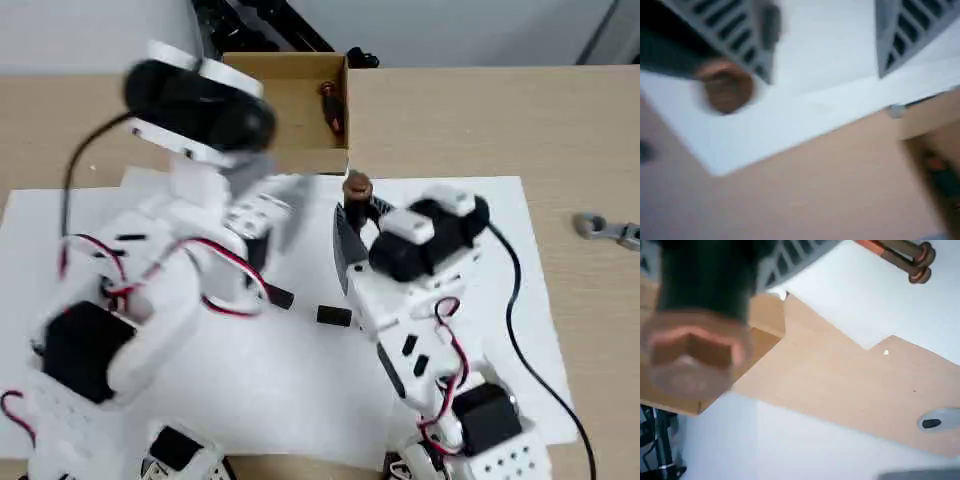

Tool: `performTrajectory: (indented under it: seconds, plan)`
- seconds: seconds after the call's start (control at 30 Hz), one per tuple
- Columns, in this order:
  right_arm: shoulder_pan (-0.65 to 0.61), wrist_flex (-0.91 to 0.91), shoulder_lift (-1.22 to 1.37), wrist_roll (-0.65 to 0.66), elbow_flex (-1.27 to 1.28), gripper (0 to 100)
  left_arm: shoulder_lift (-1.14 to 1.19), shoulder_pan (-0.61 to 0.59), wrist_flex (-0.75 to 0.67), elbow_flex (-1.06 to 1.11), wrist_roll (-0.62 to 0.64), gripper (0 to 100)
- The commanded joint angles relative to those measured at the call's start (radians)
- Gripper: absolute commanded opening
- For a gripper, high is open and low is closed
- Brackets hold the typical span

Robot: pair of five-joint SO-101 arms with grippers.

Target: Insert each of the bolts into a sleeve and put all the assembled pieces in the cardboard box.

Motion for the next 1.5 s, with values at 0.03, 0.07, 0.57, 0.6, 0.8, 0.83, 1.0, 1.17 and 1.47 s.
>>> performTrajectory:
  seconds: [0.03,0.07,0.57,0.6,0.8,0.83,1.0,1.17,1.47]
  plan:
    - [0.002,0.005,0.185,-0.002,-0.235,0.3,-0.005,-0.123,0.066,-0.036,-0.095,1]
    - [0.002,0.004,0.228,-0.002,-0.265,0.3,-0.009,-0.144,0.083,-0.036,-0.097,1]
    - [0.005,0.004,1.004,-0.002,-0.855,0.4,-0.011,-0.526,0.173,0.107,-0.133,1]
    - [0.005,0.004,1.058,-0.002,-0.905,0.4,-0.011,-0.539,0.181,0.120,-0.135,1]
    - [0.045,0.005,1.380,-0.002,-1.197,0.4,-0.012,-0.611,0.184,0.168,-0.133,1]
    - [0.059,0.005,1.434,-0.002,-1.243,0.4,-0.012,-0.620,0.184,0.170,-0.135,1]
    - [0.102,0.005,1.702,-0.002,-1.468,0.4,-0.012,-0.634,0.184,0.173,-0.133,1]
    - [0.108,0.002,1.956,-0.005,-1.685,0.4,-0.012,-0.631,0.183,0.174,-0.133,1]
    - [0.136,0.012,2.356,-0.003,-2.102,0.5,-0.012,-0.631,0.184,0.174,-0.132,1]
